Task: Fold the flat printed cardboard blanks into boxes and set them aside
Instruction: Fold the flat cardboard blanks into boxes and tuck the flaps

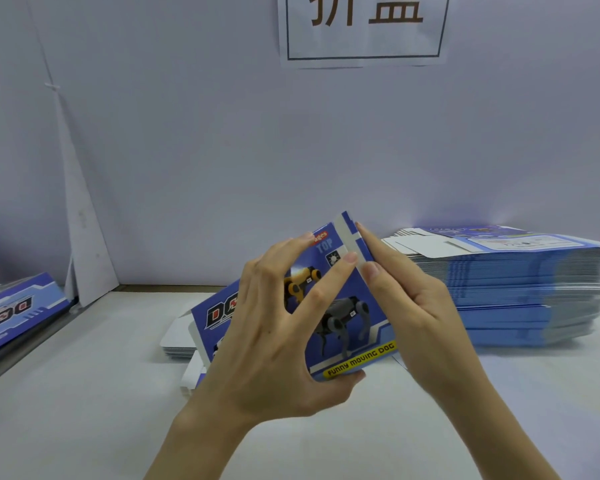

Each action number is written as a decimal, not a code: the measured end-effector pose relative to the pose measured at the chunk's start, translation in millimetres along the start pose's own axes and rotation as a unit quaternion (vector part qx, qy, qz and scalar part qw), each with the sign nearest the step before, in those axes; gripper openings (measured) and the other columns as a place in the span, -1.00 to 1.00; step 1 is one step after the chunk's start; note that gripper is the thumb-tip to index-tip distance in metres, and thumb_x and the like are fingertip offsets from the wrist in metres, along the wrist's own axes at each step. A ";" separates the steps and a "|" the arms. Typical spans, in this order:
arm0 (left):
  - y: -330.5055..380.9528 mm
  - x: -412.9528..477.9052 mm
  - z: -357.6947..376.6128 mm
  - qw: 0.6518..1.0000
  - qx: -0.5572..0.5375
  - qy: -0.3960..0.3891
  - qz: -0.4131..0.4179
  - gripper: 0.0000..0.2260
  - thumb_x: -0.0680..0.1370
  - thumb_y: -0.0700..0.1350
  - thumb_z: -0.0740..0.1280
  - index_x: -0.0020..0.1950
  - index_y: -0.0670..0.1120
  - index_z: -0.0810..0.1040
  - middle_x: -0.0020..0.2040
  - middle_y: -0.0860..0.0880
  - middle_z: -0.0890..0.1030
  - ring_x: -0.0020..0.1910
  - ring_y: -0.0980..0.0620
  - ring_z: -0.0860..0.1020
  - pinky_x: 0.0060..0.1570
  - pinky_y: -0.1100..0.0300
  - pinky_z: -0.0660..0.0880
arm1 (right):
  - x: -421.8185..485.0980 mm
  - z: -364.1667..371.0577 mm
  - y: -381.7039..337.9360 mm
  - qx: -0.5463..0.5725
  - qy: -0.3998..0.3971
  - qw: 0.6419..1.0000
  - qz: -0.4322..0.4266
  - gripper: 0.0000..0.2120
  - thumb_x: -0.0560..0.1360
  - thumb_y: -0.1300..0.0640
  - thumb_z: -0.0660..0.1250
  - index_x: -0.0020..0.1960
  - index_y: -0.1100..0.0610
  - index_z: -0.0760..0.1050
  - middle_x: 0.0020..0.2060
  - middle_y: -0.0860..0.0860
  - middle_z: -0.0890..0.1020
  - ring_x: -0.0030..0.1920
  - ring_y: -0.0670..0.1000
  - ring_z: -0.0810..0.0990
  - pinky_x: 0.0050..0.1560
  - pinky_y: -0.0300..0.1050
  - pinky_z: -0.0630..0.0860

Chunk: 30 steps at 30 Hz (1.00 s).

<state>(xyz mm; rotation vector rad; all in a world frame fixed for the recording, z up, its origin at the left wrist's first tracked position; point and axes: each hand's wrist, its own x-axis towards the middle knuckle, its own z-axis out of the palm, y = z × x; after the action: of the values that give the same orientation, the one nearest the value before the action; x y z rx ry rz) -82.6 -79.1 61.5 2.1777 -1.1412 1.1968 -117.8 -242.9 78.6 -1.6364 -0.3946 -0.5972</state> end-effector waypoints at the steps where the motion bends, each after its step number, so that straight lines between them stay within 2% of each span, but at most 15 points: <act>1: 0.0 0.1 0.1 1.000 0.003 0.002 0.004 -0.15 0.31 0.34 0.37 0.49 0.04 0.18 0.44 -0.08 0.14 0.37 -0.09 0.33 0.21 -0.02 0.47 | 0.2 -0.5 -0.5 0.006 0.002 1.000 0.006 -0.66 0.63 0.16 0.22 0.29 -0.20 0.50 0.25 -0.12 0.59 0.30 -0.03 0.53 0.26 0.16 0.50; 6: 1.0 0.4 -0.1 1.000 0.015 0.017 0.021 -0.12 0.27 0.33 0.45 0.47 0.00 0.24 0.41 -0.09 0.20 0.34 -0.07 0.35 0.24 -0.03 0.43 | 0.7 -2.1 -2.8 0.016 0.012 0.999 0.025 -0.66 0.61 0.16 0.21 0.21 -0.24 0.53 0.18 -0.08 0.63 0.23 0.01 0.59 0.21 0.20 0.52; 12: -0.1 -0.2 -0.1 1.000 0.009 0.017 0.018 -0.12 0.27 0.34 0.45 0.45 -0.01 0.25 0.40 -0.08 0.21 0.33 -0.03 0.34 0.19 0.00 0.47 | 0.5 -2.2 -2.6 0.003 0.003 0.999 0.032 -0.65 0.63 0.18 0.18 0.23 -0.21 0.54 0.14 -0.07 0.65 0.18 0.01 0.61 0.15 0.21 0.56; 15: -0.8 0.3 0.1 1.000 0.002 0.021 0.022 -0.14 0.27 0.33 0.45 0.44 -0.02 0.28 0.40 -0.08 0.23 0.34 -0.04 0.35 0.22 -0.01 0.44 | -0.3 -2.2 -1.1 -0.005 -0.011 1.000 0.026 -0.70 0.61 0.03 0.19 0.28 -0.23 0.51 0.21 -0.10 0.60 0.26 0.00 0.56 0.23 0.19 0.51; 19: -4.7 1.2 -1.9 1.000 0.002 0.023 0.020 -0.19 0.28 0.30 0.46 0.41 -0.03 0.34 0.39 -0.09 0.27 0.36 -0.15 0.37 0.22 -0.13 0.39 | -2.4 -1.8 -0.5 0.036 -0.068 0.996 0.047 -0.55 0.53 -0.13 0.13 0.41 -0.16 0.42 0.33 -0.08 0.53 0.33 -0.01 0.51 0.30 0.16 0.47; 22: -5.1 1.9 -4.9 0.999 -0.005 0.032 -0.011 -0.21 0.30 0.29 0.44 0.43 -0.03 0.33 0.38 -0.10 0.29 0.36 -0.14 0.37 0.22 -0.10 0.39 | -0.4 -9.7 -3.9 0.079 -0.064 0.995 0.020 -0.59 0.53 -0.03 0.13 0.34 -0.05 0.48 0.21 -0.10 0.63 0.23 -0.05 0.59 0.20 -0.09 0.55; 24: -3.3 3.0 -6.8 0.998 -0.018 0.042 -0.033 -0.20 0.30 0.29 0.42 0.44 -0.02 0.32 0.37 -0.09 0.29 0.34 -0.09 0.38 0.23 -0.03 0.39 | -0.1 -12.1 -5.7 0.051 -0.069 0.996 -0.014 -0.63 0.56 0.05 0.11 0.30 0.01 0.52 0.18 -0.06 0.65 0.23 -0.02 0.60 0.17 -0.19 0.53; 27: -1.6 3.8 -8.4 0.998 -0.020 0.045 -0.039 -0.21 0.30 0.28 0.41 0.44 -0.02 0.31 0.36 -0.11 0.30 0.33 -0.08 0.39 0.19 -0.04 0.42 | -2.5 -8.1 -3.9 0.022 -0.083 0.996 -0.022 -0.60 0.56 0.07 0.15 0.39 -0.01 0.45 0.26 -0.08 0.60 0.30 -0.03 0.54 0.26 -0.08 0.50; 30: -2.2 3.2 -10.4 0.998 -0.018 0.043 -0.039 -0.21 0.29 0.28 0.41 0.44 -0.02 0.32 0.36 -0.09 0.29 0.32 -0.08 0.39 0.18 -0.03 0.44 | -4.2 -2.2 -2.3 0.008 -0.084 0.996 -0.026 -0.59 0.56 0.03 0.18 0.40 -0.09 0.43 0.27 -0.11 0.59 0.29 -0.04 0.55 0.24 0.00 0.53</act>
<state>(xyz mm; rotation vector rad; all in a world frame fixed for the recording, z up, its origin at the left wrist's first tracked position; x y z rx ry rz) -85.1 -72.4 70.0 2.1028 -1.0268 1.2143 -122.8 -244.4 78.2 -1.6714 -0.5659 -0.4961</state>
